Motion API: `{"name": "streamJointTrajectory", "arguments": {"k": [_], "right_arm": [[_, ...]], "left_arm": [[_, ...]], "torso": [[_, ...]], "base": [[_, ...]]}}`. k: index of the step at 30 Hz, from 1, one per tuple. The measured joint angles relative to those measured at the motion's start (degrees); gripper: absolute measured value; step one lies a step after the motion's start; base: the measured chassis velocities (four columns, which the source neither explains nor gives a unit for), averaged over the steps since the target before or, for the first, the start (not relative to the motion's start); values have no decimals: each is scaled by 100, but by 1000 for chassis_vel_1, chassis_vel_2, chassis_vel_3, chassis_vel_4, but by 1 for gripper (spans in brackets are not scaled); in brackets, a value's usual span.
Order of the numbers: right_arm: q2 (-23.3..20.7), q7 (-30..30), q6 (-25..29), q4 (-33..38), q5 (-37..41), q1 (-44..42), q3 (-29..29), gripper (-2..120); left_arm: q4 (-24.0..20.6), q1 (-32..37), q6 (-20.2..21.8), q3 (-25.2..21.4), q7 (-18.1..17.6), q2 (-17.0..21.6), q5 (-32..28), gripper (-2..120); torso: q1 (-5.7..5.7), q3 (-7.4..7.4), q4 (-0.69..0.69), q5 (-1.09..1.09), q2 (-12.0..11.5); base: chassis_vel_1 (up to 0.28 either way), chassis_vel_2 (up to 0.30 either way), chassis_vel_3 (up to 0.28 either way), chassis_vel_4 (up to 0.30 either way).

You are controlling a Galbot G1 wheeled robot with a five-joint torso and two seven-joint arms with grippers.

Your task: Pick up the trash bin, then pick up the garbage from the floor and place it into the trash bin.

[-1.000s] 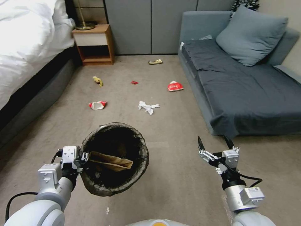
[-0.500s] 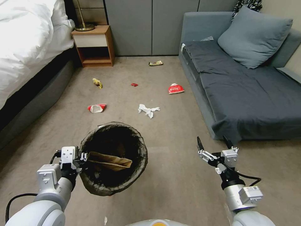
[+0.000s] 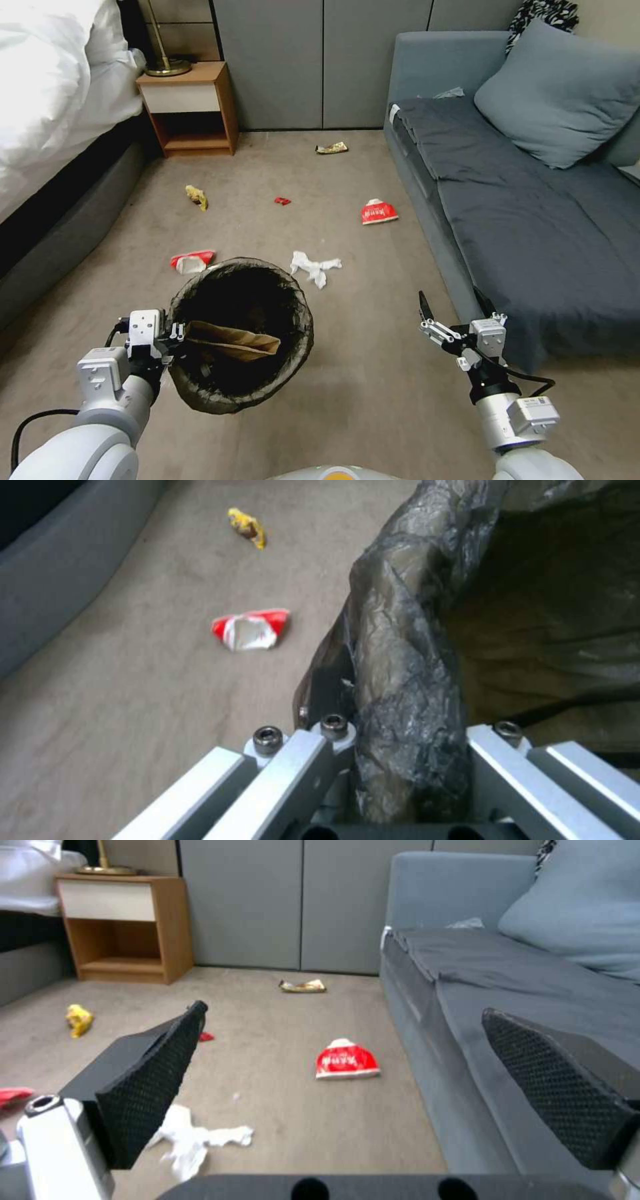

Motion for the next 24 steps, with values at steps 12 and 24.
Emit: {"name": "streamJointTrajectory", "arguments": {"k": [12, 24], "right_arm": [[-3, -81, 57, -30, 5, 9, -36, 100], [-126, -443, -331, -259, 44, 267, -48, 100]], "left_arm": [[0, -30, 1, 0, 0, 10, -6, 1], [0, 9, 66, -115, 43, 82, -24, 1]], "torso": [[0, 0, 1, 1, 0], [0, -1, 1, 1, 0]], "base": [[-282, 277, 287, -290], [-111, 115, 119, -94]]}}
